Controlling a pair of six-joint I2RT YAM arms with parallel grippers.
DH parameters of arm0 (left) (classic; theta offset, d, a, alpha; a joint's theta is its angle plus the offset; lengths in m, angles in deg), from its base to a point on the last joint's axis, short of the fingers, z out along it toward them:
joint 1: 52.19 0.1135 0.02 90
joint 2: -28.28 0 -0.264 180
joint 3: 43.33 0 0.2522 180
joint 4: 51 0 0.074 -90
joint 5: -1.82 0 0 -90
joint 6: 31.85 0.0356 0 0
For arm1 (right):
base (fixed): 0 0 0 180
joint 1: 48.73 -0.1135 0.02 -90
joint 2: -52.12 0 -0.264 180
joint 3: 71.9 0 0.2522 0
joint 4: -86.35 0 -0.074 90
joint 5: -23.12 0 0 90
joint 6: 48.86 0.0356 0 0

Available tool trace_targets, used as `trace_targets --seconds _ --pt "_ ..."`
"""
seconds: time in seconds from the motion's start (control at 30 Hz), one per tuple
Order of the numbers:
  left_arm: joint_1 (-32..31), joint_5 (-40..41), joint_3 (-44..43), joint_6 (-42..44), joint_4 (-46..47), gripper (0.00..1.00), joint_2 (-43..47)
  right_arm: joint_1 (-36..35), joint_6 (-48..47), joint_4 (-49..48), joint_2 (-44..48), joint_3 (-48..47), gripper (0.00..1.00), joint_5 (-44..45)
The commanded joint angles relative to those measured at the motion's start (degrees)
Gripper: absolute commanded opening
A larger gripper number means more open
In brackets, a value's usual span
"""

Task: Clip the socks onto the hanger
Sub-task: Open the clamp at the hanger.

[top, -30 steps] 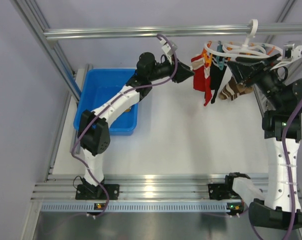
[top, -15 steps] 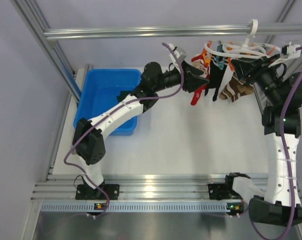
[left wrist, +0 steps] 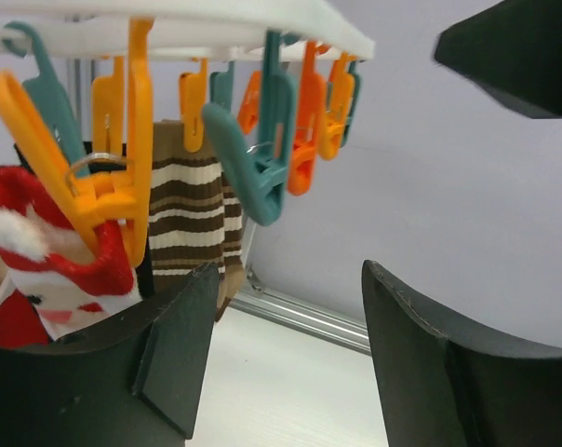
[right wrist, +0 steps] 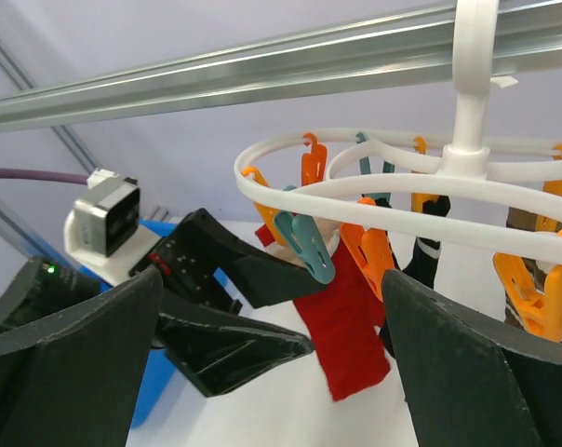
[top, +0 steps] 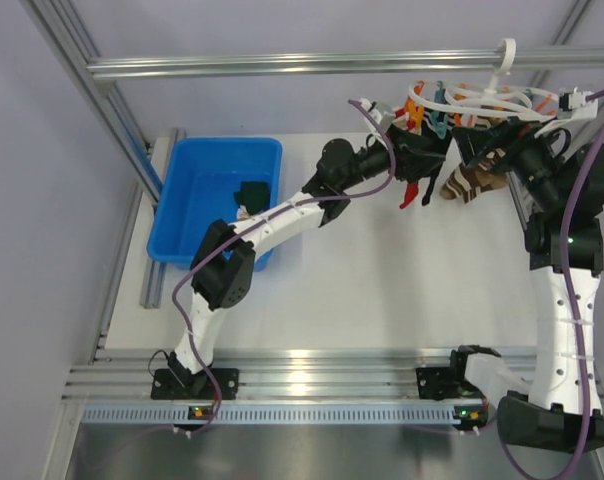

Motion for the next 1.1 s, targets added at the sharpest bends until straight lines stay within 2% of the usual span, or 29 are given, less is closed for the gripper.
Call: trace_targets --seconds 0.0,0.27,0.47,0.57,0.6,0.67,0.7,0.8,0.83,1.0,1.03,1.07 --pt "0.0 3.6 -5.2 -0.9 6.8 0.68 -1.8 0.7 -0.5 0.9 0.5 -3.6 1.00 0.5" --pt "0.1 4.5 -13.1 -2.1 9.7 0.73 -8.1 0.7 -1.1 1.4 -0.1 -3.9 1.00 -0.8" --pt "0.2 3.7 -14.8 -2.2 11.0 0.73 -9.3 0.7 -0.8 1.0 -0.6 -4.3 1.00 -1.3" --pt "0.2 3.4 -14.5 -2.3 11.0 0.64 -9.0 0.7 -0.5 0.6 -0.7 -4.4 1.00 -1.3" --pt "0.2 3.2 -14.3 -1.8 11.0 0.57 -8.5 0.7 -0.2 0.6 -0.7 -4.3 1.00 -1.2" --pt "0.2 2.3 -13.7 -1.2 10.8 0.49 -8.1 0.7 0.1 0.1 -0.9 -4.1 1.00 -1.3" --pt "0.2 2.0 -13.3 -0.6 10.7 0.41 -7.6 0.7 0.3 0.0 -0.9 -4.0 1.00 -1.4" --pt "0.2 1.7 -11.5 1.1 10.0 0.30 -6.2 0.7 0.5 -0.6 -1.1 -3.9 1.00 -1.6" --pt "0.2 1.9 -10.5 1.7 9.8 0.23 -5.7 0.7 0.8 -0.8 -1.3 -3.9 1.00 -1.6" --pt "0.2 1.3 -9.6 5.9 7.6 0.07 -3.6 0.7 2.0 -1.7 -1.8 -3.6 0.97 -2.4" --pt "0.2 1.1 -9.4 6.8 7.2 0.01 -3.2 0.7 2.1 -1.7 -2.0 -3.6 0.97 -2.3" --pt "0.1 1.2 -9.1 9.1 6.7 0.00 -2.8 0.7 2.7 -1.7 -2.1 -3.6 0.96 -2.0"
